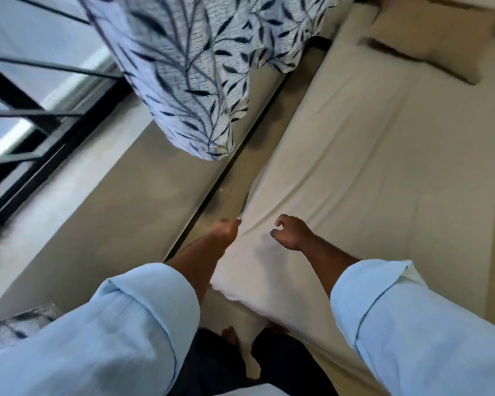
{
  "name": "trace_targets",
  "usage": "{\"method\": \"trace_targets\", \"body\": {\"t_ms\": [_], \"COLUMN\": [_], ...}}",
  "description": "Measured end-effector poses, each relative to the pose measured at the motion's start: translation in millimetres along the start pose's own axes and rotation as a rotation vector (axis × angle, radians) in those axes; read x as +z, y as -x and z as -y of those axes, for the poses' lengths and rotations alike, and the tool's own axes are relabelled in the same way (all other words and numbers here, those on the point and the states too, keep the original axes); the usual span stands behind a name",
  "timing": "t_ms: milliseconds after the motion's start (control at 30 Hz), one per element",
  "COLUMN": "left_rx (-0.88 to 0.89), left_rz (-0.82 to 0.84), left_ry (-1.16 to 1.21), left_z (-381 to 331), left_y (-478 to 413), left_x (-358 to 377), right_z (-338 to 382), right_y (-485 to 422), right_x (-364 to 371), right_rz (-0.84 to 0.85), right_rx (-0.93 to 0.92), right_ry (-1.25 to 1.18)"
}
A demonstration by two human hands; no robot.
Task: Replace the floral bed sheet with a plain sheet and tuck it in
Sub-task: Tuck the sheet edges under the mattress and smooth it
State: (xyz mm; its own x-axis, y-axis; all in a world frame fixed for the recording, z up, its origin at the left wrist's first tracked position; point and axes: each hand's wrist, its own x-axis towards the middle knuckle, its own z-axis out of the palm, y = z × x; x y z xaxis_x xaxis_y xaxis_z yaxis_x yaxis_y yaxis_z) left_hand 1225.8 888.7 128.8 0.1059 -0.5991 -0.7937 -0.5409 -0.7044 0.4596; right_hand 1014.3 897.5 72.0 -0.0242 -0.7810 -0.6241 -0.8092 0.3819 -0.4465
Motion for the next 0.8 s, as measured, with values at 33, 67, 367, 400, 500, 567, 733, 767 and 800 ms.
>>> {"method": "trace_targets", "body": {"t_ms": [33, 67, 367, 400, 500, 567, 733, 767, 800], "left_rx": [0.014, 0.025, 0.124, 0.14, 0.193, 0.239, 0.333, 0.347, 0.357], "left_rz": [0.003, 0.008, 0.134, 0.146, 0.158, 0.192, 0.266, 0.28, 0.287], "left_ry": [-0.019, -0.04, -0.272, -0.297, -0.364, -0.429, -0.561, -0.589, -0.609], "left_z": [-13, -24, -117, -126, -155, -176, -225, -236, -244], "left_y": [3, 5, -13, -18, -30, -47, -87, -95, -101], "left_x": [4, 7, 46, 48, 46, 42, 22, 16, 12], "right_z": [-7, -13, -59, -61, -60, -53, -20, -11, -4], "right_y": [0, -1, -2, -4, -14, -23, -47, -54, -59], "right_x": [-6, -12, -51, -53, -65, -71, -75, -75, -76], "right_rz": [-0.003, -0.006, -0.087, -0.096, -0.144, -0.187, -0.241, -0.26, -0.278], "right_rx": [0.018, 0.033, 0.203, 0.221, 0.286, 0.341, 0.459, 0.48, 0.493], "right_ry": [-0.022, -0.038, -0.181, -0.191, -0.247, -0.295, -0.445, -0.48, -0.508]}}
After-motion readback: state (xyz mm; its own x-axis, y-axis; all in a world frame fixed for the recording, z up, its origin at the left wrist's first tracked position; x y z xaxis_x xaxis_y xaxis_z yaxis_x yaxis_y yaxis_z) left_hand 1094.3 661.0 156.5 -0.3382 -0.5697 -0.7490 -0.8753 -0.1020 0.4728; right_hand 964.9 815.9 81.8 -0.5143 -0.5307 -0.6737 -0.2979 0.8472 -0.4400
